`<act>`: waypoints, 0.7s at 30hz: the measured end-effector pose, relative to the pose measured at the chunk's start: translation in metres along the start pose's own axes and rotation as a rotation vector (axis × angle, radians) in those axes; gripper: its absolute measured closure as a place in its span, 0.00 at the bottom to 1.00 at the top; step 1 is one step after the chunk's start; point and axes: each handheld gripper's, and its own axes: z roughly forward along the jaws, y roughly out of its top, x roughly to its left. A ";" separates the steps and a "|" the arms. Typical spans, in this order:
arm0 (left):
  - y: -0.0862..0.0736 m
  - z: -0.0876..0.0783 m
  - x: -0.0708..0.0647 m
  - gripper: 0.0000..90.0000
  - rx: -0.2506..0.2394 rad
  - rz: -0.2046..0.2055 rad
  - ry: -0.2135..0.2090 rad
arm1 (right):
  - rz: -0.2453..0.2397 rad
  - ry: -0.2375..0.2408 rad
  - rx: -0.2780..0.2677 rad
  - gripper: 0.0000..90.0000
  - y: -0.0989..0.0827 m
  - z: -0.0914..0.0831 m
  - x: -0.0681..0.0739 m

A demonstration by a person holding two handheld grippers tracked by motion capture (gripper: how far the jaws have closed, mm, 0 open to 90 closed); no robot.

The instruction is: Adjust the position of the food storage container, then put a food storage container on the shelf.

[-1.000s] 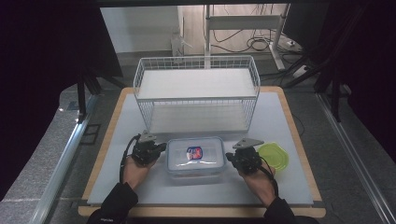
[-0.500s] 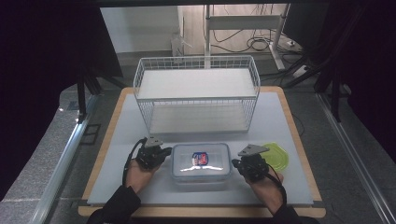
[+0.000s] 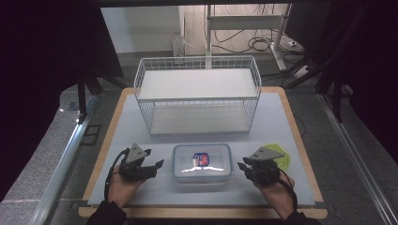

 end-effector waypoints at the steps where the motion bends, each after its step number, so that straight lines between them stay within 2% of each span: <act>1: -0.003 -0.002 -0.002 0.30 0.001 0.000 -0.012 | 0.000 0.000 -0.004 0.72 0.000 -0.001 0.000; 5: -0.008 -0.007 -0.006 0.24 -0.005 0.018 -0.028 | 0.009 -0.002 -0.012 0.62 -0.003 -0.005 -0.002; 11: -0.007 -0.007 -0.006 0.11 -0.052 0.036 -0.028 | 0.026 0.020 -0.033 0.42 -0.001 -0.006 -0.007; 14: -0.009 -0.004 -0.002 0.09 -0.039 0.051 -0.032 | 0.035 0.043 -0.046 0.33 -0.001 -0.004 -0.009; 17: -0.007 -0.005 -0.001 0.08 -0.046 0.041 -0.066 | 0.041 0.066 -0.064 0.27 0.000 -0.004 -0.010; 21: -0.002 -0.006 -0.004 0.08 -0.028 0.033 -0.087 | 0.042 0.104 -0.090 0.16 0.002 -0.003 -0.010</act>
